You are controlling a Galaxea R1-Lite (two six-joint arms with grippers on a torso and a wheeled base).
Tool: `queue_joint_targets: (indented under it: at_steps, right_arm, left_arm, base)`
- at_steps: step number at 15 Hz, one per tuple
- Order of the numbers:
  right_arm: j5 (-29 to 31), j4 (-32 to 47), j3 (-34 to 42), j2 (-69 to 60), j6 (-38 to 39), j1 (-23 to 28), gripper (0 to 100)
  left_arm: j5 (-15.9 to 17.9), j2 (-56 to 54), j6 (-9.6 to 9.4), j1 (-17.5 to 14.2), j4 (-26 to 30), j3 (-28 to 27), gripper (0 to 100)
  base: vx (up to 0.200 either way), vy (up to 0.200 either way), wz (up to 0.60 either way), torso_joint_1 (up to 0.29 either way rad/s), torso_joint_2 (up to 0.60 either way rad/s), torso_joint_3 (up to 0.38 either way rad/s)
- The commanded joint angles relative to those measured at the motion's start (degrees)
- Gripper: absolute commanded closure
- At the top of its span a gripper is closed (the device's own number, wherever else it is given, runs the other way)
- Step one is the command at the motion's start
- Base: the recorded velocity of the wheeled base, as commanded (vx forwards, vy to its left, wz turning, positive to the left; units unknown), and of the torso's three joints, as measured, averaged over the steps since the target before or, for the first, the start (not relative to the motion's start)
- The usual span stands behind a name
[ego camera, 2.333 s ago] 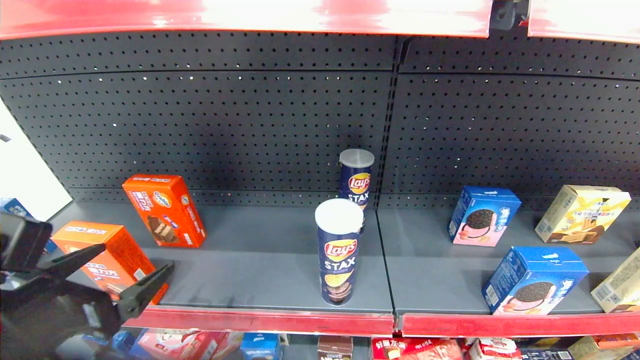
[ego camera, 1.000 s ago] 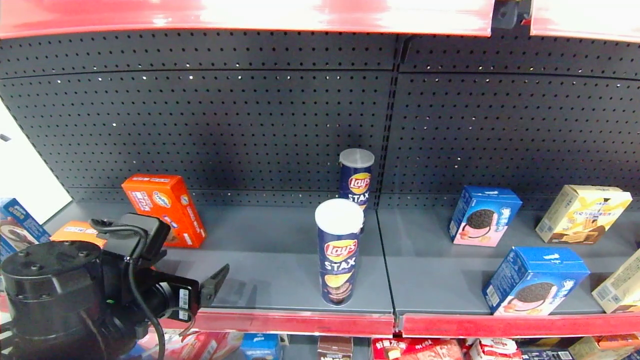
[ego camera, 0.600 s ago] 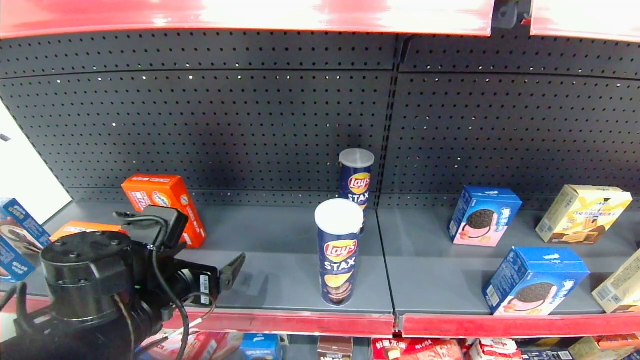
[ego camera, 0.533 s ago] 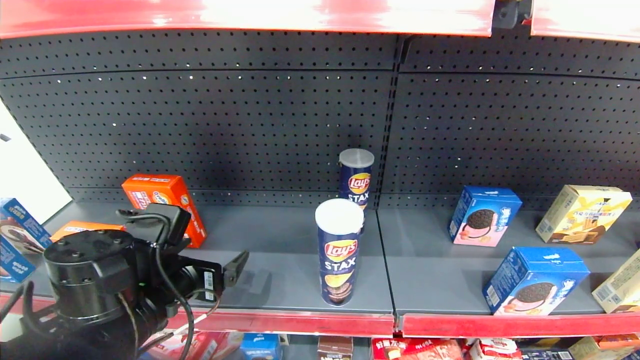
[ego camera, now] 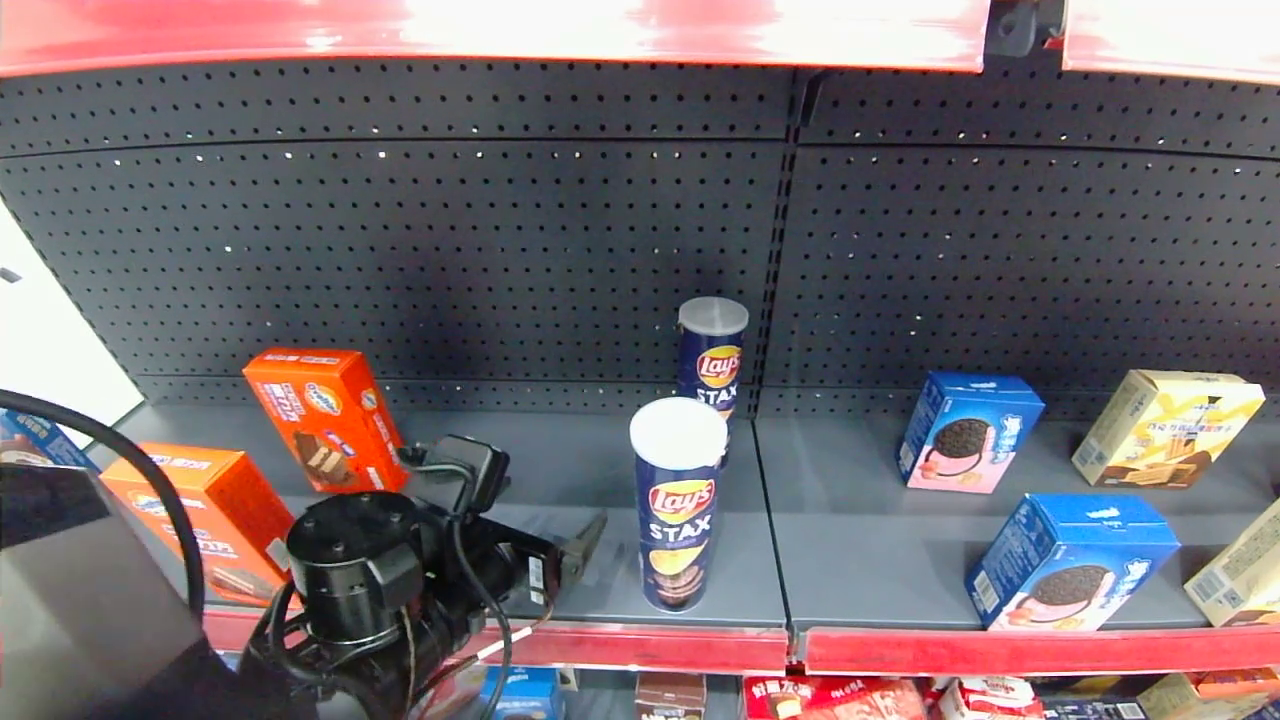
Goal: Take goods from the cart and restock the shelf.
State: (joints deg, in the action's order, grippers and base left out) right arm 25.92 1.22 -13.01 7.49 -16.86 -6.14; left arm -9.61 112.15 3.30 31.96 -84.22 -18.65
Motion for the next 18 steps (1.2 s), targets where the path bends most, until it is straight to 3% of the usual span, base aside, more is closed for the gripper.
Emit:
queue_joint_targets:
  at_steps: [1, 11, 18]
  right_arm:
    - [0.0, 0.0, 0.0, 0.3, 0.0, 0.0, 0]
    - [0.0, -0.1, 0.0, 1.1, 0.0, -0.1, 0]
    - [0.0, -0.2, -0.1, 1.0, 0.0, -0.2, 0]
  left_arm:
    - [1.5, 5.1, 0.04, 0.5, -1.9, 0.1, 0]
    - [2.2, 6.9, 0.04, 1.9, -1.2, -5.9, 0]
    - [1.9, 7.1, 0.04, 2.0, -1.2, -5.4, 0]
  base:
    - [0.0, 0.0, 0.0, 0.0, 0.0, 0.0]
    - [0.0, 0.0, 0.0, 0.0, 0.0, 0.0]
    - [0.0, 0.0, 0.0, 0.0, 0.0, 0.0]
